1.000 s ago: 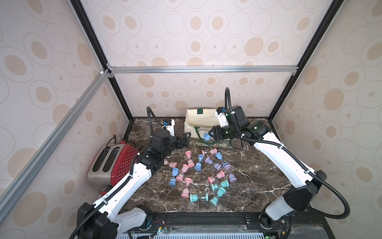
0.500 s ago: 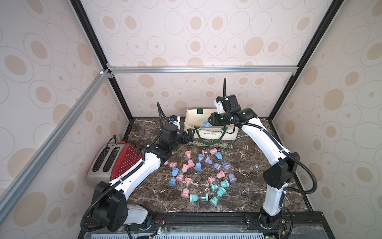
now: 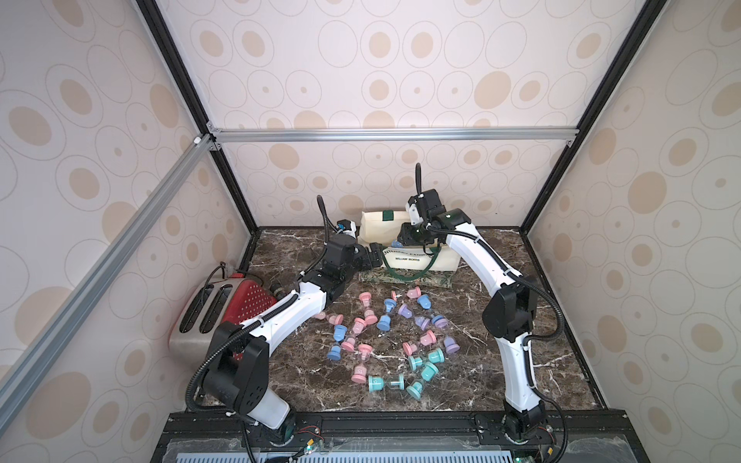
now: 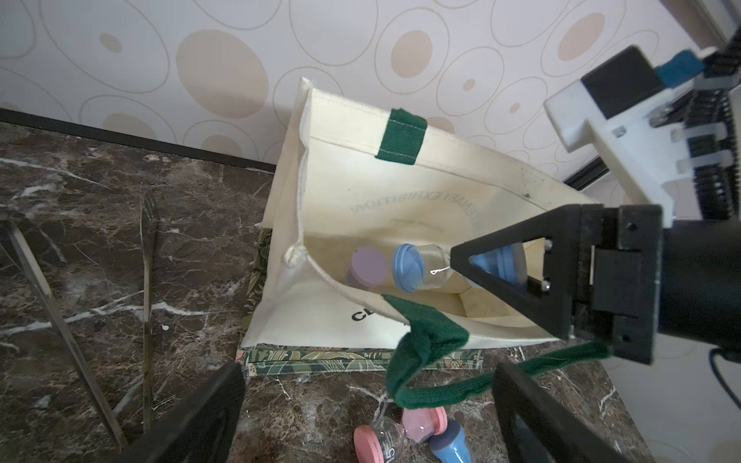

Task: Put the hourglass into the canvas bag
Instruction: Place the hourglass in the canvas bag.

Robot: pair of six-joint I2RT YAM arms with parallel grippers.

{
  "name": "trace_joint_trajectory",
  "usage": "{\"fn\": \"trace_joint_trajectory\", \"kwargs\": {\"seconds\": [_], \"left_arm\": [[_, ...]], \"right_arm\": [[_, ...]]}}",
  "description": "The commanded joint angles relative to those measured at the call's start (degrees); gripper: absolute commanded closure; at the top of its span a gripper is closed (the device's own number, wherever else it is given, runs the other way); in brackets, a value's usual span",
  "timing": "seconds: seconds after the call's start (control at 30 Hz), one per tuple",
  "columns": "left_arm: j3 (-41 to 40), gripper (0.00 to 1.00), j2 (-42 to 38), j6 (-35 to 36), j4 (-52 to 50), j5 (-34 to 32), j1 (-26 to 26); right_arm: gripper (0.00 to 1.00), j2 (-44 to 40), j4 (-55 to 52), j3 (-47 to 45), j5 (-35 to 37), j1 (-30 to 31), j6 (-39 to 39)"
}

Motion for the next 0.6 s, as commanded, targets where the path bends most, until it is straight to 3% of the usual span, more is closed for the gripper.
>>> {"fn": "trace_joint_trajectory", "kwargs": {"seconds": [0.0,0.57], "left_arm": [[1.43,0.03,1.15,-1.00,1.73,-1.75,-0.25],[0.02,0.03,1.28,-1.33,1.18,-4.21,-0.24]], "right_arm": [[0.96,1.08,-0.13,2.90,-0.74,-0.02,-1.93],[0.89,6.62,0.24,1.55,-2.41,-1.22,-1.37]]}}
